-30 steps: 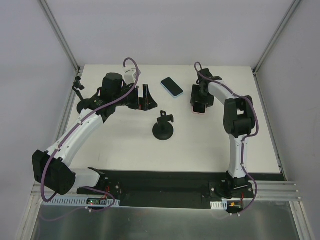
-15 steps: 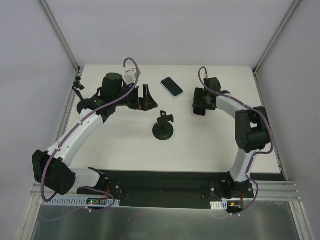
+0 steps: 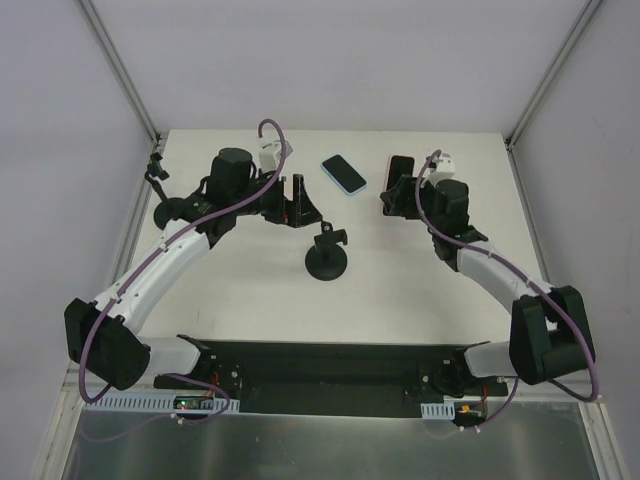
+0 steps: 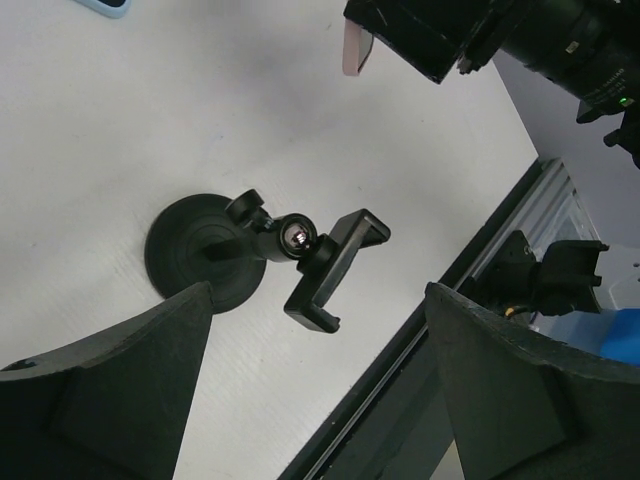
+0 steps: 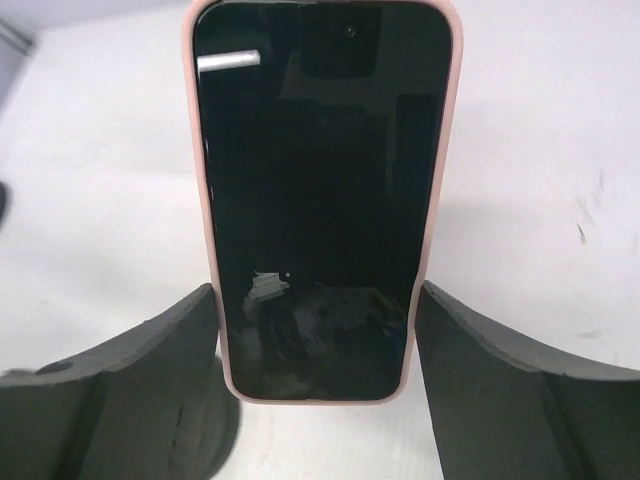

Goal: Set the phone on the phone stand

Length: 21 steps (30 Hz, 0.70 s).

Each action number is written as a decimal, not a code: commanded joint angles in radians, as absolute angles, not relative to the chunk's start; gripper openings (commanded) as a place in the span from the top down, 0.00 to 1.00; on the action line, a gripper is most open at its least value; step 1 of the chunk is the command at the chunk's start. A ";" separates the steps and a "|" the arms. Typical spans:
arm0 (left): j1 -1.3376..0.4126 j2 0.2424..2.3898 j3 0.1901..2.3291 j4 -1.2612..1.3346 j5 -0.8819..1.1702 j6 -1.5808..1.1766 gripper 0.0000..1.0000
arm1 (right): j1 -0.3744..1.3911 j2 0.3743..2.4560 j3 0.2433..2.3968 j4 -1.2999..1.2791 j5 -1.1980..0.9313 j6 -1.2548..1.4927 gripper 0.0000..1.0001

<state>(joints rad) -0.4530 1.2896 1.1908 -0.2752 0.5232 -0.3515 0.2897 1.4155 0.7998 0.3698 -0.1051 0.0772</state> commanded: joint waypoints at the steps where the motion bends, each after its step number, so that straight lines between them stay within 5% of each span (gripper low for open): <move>1: -0.489 1.270 1.184 -0.226 0.557 -0.324 0.17 | 0.382 1.228 0.769 0.624 -0.112 0.023 0.99; 11: -0.528 1.066 1.076 -0.048 0.548 -0.311 0.10 | 0.718 1.036 0.759 0.607 0.165 -0.169 0.99; 21: -0.529 0.946 0.988 0.091 0.494 -0.307 0.10 | 0.916 1.101 0.834 0.635 0.184 -0.219 0.99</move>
